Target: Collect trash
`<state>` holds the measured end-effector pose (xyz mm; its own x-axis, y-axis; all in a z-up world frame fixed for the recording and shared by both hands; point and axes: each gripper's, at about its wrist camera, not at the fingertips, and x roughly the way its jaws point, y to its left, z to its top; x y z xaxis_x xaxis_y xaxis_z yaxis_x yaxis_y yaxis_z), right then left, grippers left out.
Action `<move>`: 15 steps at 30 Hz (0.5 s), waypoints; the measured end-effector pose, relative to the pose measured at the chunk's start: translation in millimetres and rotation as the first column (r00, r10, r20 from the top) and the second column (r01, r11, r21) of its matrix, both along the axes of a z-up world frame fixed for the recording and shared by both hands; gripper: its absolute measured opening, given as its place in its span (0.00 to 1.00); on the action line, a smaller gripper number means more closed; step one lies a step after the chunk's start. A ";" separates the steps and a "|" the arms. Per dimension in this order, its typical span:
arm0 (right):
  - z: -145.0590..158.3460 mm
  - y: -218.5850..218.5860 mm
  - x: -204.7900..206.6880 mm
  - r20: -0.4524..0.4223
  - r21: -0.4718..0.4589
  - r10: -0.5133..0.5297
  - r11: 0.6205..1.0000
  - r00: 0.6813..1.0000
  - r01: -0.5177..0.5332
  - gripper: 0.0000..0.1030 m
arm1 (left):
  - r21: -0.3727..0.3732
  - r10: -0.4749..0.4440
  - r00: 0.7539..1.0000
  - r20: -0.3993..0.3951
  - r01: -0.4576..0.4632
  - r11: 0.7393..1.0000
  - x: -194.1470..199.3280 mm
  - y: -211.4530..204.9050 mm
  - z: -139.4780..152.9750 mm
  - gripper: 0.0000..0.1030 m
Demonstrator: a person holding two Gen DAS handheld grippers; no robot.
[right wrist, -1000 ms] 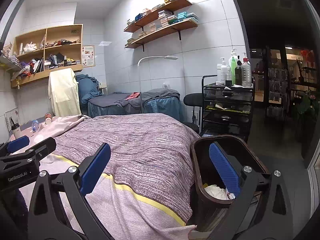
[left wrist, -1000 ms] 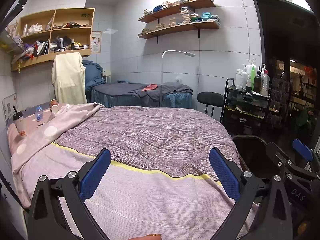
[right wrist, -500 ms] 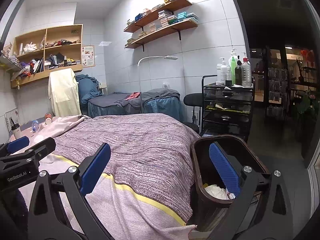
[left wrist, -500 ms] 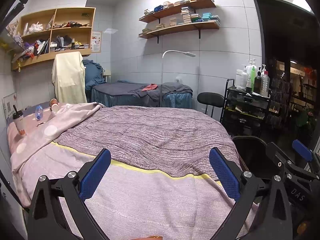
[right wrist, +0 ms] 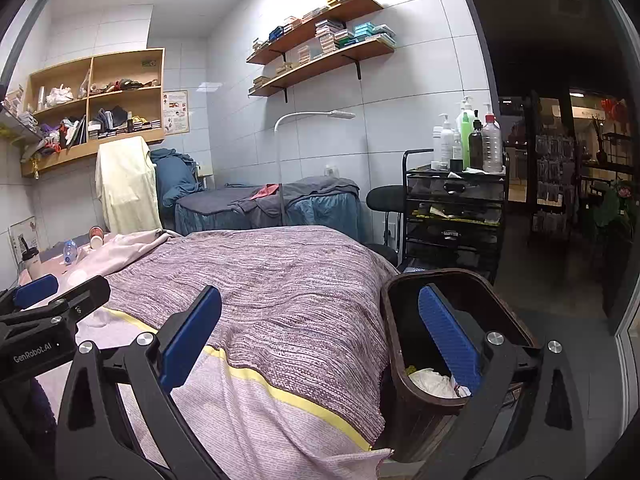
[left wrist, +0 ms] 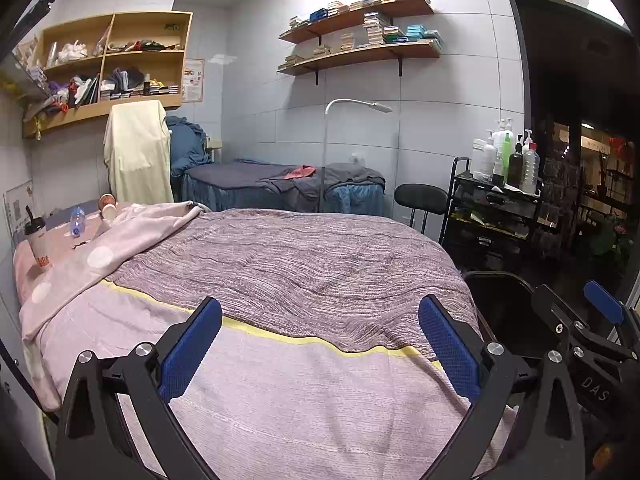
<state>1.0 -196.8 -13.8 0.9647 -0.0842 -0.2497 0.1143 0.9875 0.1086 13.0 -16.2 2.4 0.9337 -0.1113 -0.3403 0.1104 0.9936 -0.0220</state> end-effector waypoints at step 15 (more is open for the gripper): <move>-2.6 -0.1 0.1 -0.004 0.005 -0.004 1.000 1.000 0.004 0.94 | -0.002 -0.002 1.000 -0.006 0.002 1.000 0.7 -0.2 0.7 0.94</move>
<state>1.2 -197.0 -16.4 0.9633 -0.0866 -0.2542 0.1184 0.9865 0.1127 13.7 -16.4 3.0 0.9315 -0.1138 -0.3454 0.1121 0.9934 -0.0251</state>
